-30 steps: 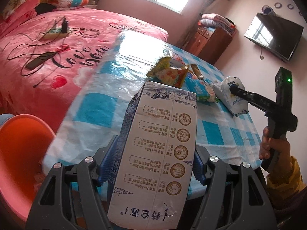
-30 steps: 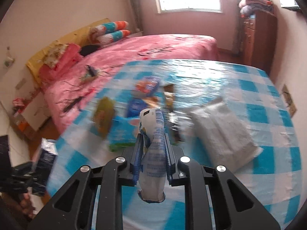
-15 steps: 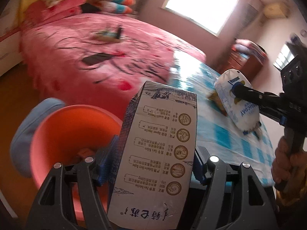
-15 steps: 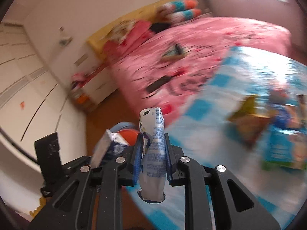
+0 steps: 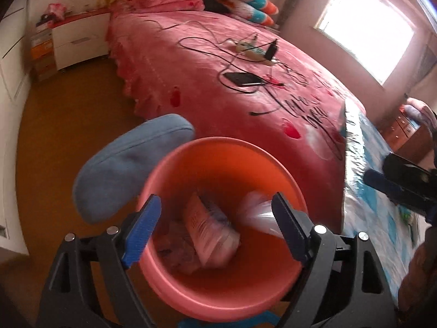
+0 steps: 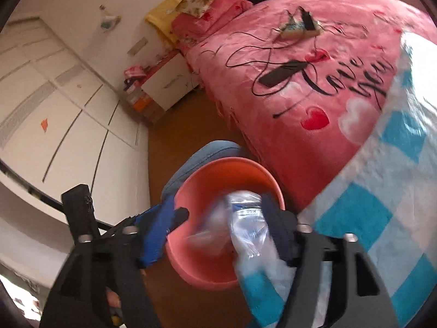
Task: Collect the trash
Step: 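Open both tools over the orange bin to drop the items, then bring both tools back over the table toward the remaining packets, then close the left tool on the Vinda tissue pack while the right tool grasps the grey bag, then carry the tissue pack and grey bag in both tools to the orange bin, then open both tools over the orange bin to drop the items, then bring both tools back over the table toward the snack packets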
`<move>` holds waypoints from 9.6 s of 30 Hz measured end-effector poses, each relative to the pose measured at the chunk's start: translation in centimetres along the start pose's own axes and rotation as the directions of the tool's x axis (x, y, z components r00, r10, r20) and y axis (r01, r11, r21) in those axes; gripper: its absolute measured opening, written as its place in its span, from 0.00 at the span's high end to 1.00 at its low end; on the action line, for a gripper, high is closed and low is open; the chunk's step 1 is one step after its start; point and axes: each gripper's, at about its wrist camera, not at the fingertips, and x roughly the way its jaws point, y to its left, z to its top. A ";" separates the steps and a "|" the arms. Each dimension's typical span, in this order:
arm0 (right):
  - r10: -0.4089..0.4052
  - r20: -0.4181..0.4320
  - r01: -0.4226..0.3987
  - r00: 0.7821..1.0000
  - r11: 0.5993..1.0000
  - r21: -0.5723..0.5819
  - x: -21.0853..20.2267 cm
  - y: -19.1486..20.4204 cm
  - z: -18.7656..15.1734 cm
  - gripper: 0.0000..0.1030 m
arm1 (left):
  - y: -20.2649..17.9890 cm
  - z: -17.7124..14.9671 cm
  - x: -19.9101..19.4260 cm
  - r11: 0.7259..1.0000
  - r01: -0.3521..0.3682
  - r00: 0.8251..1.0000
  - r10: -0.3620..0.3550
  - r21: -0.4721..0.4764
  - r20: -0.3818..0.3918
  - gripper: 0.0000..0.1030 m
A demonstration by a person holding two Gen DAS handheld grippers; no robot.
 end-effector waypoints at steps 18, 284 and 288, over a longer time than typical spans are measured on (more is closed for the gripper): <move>-0.227 0.233 0.248 0.946 0.967 -0.065 -8.9 -4.2 -4.7 0.14 | -6.2 -0.9 -1.7 0.987 0.088 0.992 -0.099 0.134 0.074 0.18; -0.242 0.213 0.267 0.947 0.959 -0.096 -10.2 -3.8 -4.5 0.10 | -10.6 1.3 -1.0 0.945 -0.177 0.984 0.172 0.273 0.045 0.21; -0.246 0.225 0.270 0.943 0.959 -0.083 -11.2 -4.4 -4.9 0.09 | -12.1 1.3 -1.3 0.937 -0.177 0.984 0.167 0.302 0.058 0.21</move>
